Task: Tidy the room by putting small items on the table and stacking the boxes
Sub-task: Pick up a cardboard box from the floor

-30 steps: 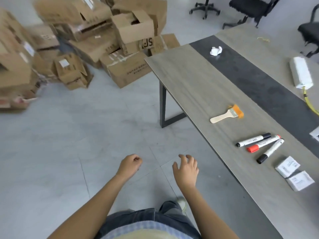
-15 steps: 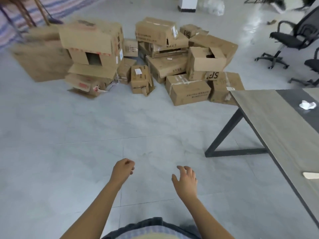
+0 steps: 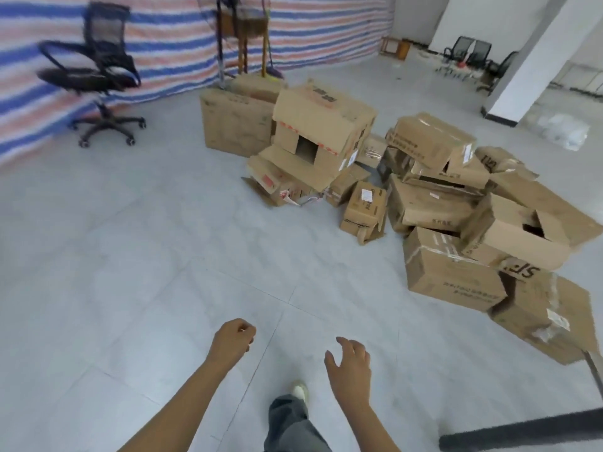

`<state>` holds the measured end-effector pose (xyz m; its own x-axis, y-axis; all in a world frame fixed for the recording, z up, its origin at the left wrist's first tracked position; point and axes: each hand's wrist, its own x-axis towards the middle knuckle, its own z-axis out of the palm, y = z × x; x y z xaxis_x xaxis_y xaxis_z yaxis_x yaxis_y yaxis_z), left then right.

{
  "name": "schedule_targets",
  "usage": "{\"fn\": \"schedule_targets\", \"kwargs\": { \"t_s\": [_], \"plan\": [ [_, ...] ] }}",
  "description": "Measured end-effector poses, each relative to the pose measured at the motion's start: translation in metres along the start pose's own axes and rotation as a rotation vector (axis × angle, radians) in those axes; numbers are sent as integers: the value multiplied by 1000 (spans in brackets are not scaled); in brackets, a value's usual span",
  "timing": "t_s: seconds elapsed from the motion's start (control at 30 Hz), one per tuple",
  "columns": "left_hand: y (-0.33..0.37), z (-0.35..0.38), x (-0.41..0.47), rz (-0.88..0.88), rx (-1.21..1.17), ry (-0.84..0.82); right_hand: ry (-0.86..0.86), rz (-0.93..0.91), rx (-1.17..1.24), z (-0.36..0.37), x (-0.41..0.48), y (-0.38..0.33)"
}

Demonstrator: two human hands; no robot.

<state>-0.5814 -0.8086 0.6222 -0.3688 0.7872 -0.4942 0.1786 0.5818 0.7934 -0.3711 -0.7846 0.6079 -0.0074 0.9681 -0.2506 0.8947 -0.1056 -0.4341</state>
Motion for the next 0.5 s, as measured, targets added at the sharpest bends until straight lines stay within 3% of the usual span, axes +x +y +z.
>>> {"fn": "schedule_targets", "kwargs": {
  "t_s": [0.23, 0.5],
  "plan": [
    [82, 9, 85, 22, -55, 110, 66, -180, 81, -41, 151, -47],
    [165, 25, 171, 38, -99, 209, 72, -265, 115, -85, 288, -78]
  ]
}}
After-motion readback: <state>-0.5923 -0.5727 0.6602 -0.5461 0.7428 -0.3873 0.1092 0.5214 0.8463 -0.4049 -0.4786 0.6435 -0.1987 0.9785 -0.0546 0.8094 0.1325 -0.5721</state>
